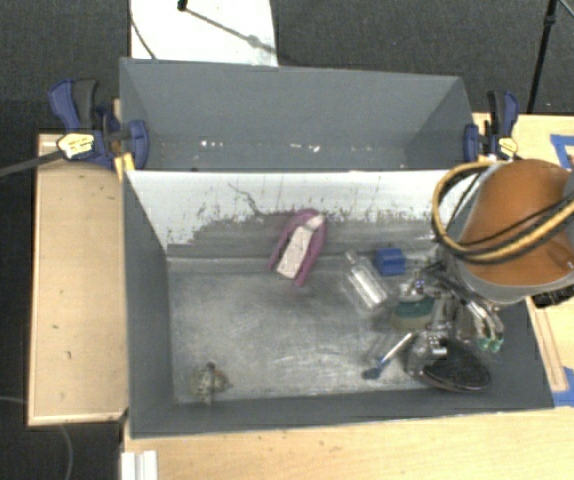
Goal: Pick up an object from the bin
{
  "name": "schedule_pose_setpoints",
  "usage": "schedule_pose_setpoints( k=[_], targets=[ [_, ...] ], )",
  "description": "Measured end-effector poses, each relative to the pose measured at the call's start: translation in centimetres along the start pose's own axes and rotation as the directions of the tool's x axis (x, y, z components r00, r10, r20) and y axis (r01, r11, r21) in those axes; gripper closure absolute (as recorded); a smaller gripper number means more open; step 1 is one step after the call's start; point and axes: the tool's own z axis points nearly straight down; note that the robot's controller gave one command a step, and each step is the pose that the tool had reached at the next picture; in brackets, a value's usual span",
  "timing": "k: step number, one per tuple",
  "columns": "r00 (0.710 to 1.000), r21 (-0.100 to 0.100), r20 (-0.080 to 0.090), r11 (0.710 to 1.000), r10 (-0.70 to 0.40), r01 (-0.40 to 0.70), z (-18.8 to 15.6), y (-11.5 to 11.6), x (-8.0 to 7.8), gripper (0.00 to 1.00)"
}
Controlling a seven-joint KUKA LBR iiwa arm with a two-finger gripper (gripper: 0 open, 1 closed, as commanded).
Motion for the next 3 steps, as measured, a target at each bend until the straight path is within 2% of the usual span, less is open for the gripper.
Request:
schedule_pose_setpoints(
  k=[1, 2, 3],
  targets=[
    [0.996, -0.001, 0.017, 0.996, -0.092, 0.092, 7.4, -1.6, -0.2, 0.0],
    [0.995, 0.001, 0.023, 0.996, -0.094, 0.094, 7.0, -1.6, -0.4, 1.0],
    [0.988, 0.002, 0.019, 0.989, -0.151, 0.151, -7.8, -1.1, 0.9, 1.0]
  ],
)
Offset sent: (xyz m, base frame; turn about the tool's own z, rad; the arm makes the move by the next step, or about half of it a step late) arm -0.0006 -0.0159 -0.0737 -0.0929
